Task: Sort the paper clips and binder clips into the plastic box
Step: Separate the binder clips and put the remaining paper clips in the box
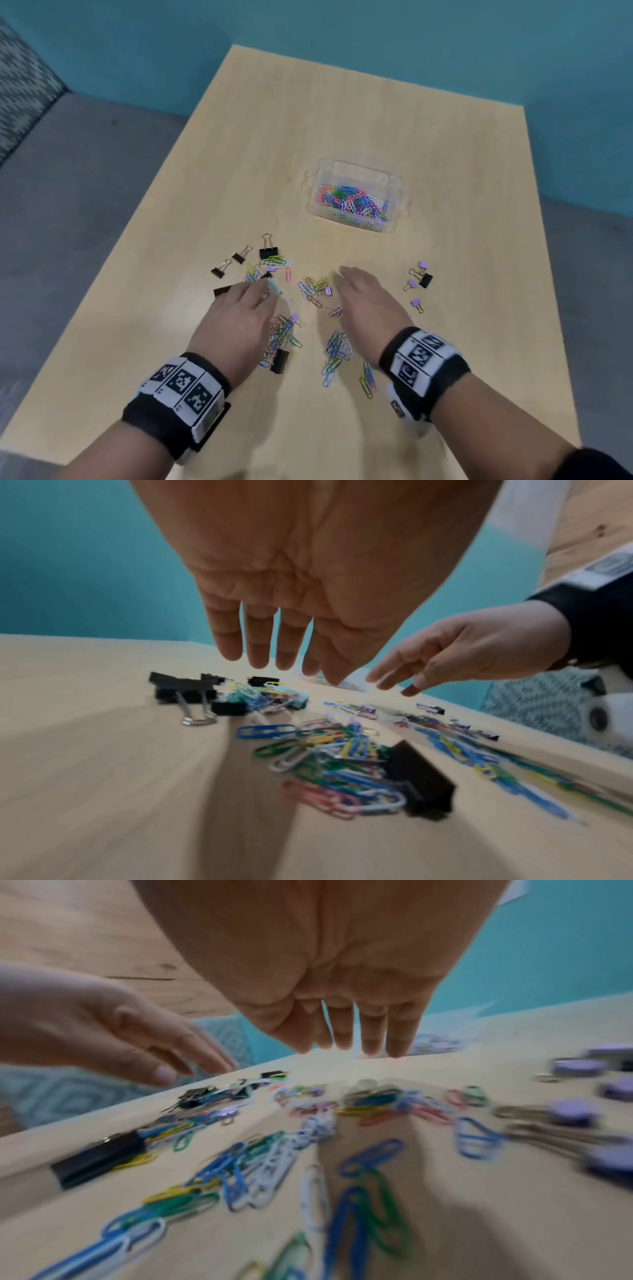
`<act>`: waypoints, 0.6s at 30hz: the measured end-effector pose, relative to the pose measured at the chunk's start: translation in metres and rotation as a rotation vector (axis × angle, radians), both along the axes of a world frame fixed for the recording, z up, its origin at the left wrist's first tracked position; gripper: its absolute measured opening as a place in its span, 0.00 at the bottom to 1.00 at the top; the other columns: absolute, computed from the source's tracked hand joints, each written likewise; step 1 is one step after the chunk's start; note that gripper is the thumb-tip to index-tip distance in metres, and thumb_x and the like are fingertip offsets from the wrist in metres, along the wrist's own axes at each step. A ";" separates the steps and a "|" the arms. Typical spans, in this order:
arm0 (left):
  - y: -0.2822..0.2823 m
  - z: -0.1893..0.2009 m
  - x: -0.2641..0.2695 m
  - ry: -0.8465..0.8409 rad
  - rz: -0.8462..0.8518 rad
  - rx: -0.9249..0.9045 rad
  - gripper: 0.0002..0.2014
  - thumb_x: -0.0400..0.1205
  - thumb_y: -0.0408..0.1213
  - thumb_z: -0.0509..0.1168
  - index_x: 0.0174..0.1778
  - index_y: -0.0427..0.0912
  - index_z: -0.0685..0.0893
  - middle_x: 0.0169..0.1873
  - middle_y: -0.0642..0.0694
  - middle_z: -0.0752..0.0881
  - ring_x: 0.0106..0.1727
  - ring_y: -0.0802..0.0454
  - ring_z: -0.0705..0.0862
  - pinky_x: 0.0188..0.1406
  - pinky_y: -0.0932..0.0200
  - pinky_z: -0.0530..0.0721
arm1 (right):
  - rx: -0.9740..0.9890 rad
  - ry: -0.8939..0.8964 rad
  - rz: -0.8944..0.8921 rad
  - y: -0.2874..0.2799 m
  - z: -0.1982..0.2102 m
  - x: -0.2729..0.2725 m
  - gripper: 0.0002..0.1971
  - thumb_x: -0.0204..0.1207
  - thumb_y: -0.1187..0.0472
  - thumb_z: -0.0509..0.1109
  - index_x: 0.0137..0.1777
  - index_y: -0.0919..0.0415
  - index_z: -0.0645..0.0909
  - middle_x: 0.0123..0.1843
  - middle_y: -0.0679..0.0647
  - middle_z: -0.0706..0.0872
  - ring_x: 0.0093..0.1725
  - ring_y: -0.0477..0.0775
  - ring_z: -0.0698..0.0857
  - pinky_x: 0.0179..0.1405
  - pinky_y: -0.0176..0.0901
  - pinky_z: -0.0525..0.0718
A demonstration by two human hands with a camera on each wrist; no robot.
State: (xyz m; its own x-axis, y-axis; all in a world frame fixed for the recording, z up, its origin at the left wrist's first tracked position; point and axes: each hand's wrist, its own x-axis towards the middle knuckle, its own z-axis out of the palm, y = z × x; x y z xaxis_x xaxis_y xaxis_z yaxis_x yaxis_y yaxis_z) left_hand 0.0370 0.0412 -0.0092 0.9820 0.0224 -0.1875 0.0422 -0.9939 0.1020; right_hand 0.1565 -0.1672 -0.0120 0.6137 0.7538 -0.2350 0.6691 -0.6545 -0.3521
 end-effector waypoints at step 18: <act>-0.048 -0.005 0.021 0.053 -0.084 -0.126 0.22 0.70 0.34 0.70 0.61 0.38 0.82 0.63 0.37 0.81 0.63 0.38 0.80 0.58 0.46 0.84 | -0.317 -0.109 -0.082 -0.020 0.003 0.023 0.29 0.79 0.62 0.56 0.81 0.59 0.58 0.83 0.58 0.57 0.83 0.63 0.48 0.80 0.64 0.50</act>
State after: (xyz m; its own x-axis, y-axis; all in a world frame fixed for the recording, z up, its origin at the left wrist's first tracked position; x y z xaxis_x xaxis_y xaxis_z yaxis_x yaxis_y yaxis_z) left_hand 0.0578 -0.0066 -0.0138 0.9681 -0.0864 -0.2353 -0.0320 -0.9737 0.2256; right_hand 0.1790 -0.1876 -0.0088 0.7034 0.6009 -0.3796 0.6324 -0.7729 -0.0517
